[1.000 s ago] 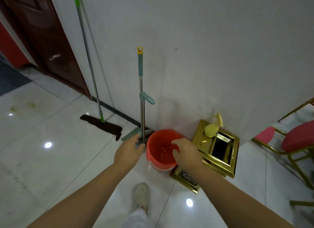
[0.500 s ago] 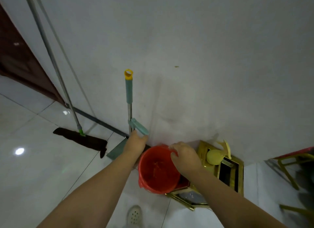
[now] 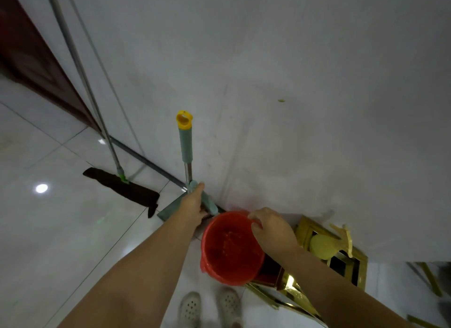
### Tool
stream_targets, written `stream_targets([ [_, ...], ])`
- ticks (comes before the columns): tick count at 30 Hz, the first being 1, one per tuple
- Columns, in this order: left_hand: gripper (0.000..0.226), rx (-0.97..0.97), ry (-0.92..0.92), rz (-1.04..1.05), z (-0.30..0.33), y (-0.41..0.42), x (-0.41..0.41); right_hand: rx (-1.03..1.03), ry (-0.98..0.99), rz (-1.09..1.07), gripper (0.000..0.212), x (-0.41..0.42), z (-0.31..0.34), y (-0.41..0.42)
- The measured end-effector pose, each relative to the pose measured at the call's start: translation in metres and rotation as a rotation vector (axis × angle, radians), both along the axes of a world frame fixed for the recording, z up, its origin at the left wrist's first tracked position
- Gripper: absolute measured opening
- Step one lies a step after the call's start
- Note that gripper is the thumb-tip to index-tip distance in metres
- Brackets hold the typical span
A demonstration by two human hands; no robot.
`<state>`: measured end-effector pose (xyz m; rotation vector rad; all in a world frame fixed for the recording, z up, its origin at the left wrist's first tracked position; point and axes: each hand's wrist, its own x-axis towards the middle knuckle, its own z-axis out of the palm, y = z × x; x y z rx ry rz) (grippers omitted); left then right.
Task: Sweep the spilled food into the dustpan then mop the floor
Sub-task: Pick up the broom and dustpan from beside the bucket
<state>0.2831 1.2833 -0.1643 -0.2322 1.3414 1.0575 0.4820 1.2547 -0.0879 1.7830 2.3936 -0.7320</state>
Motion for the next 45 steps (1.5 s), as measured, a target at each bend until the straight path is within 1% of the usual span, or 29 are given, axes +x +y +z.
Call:
stream_targets([
  [3,0.044,-0.055,0.056,0.018,-0.007,-0.019,-0.011,-0.027,-0.003,0.089,0.031,-0.013,-0.002,0.013],
  [6,0.048,-0.123,0.250,0.002,-0.006,-0.044,-0.019,-0.046,0.010,0.196,0.029,-0.030,-0.002,0.023],
  [8,0.049,-0.122,0.338,0.023,-0.002,-0.065,-0.023,-0.052,0.030,0.264,0.031,-0.042,-0.001,0.026],
  [11,0.051,-0.111,0.390,0.098,0.003,-0.092,-0.021,-0.051,0.075,0.361,0.031,-0.058,0.005,0.026],
  [15,0.054,-0.107,0.503,0.184,0.019,-0.129,-0.009,-0.145,0.177,0.483,0.034,-0.081,0.016,0.013],
  [19,0.053,-0.110,0.559,0.264,0.035,-0.175,0.008,-0.187,0.273,0.622,0.032,-0.112,0.027,-0.013],
  [21,0.053,-0.127,0.575,0.324,0.043,-0.197,0.016,-0.284,0.336,0.656,0.030,-0.131,0.035,-0.033],
  [22,0.053,-0.136,0.587,0.353,0.047,-0.208,0.019,-0.382,0.374,0.638,0.030,-0.141,0.040,-0.045],
  [24,0.054,-0.158,0.629,0.400,0.055,-0.229,0.024,-0.634,0.409,0.524,0.031,-0.161,0.052,-0.071],
  [26,0.055,-0.197,0.680,0.420,0.062,-0.249,0.029,-0.919,0.366,0.365,0.033,-0.179,0.068,-0.097],
  [28,0.054,-0.246,0.719,0.430,0.066,-0.269,0.034,-1.169,0.311,0.245,0.047,-0.191,0.081,-0.122],
  [30,0.052,-0.277,0.739,0.441,0.072,-0.289,0.038,-1.310,0.243,0.203,0.064,-0.200,0.091,-0.145],
  [33,0.055,-0.298,0.746,0.514,0.082,-0.317,0.039,-1.435,0.105,0.190,0.076,-0.210,0.104,-0.178],
  [35,0.058,-0.291,0.707,0.601,0.090,-0.338,0.036,-1.520,0.092,0.125,0.076,-0.217,0.111,-0.200],
  [37,0.063,-0.240,0.642,0.688,0.094,-0.361,0.032,-1.536,0.128,0.103,0.066,-0.225,0.115,-0.223],
  [39,0.062,-0.186,0.567,0.782,0.099,-0.384,0.032,-1.530,0.155,0.123,0.053,-0.230,0.118,-0.248],
  [42,0.049,-0.107,0.503,0.906,0.108,-0.417,0.026,-1.533,0.162,0.169,0.041,-0.234,0.122,-0.286],
  [45,0.043,-0.024,0.482,1.002,0.115,-0.449,0.015,-1.551,0.195,0.203,0.023,-0.239,0.127,-0.322],
])
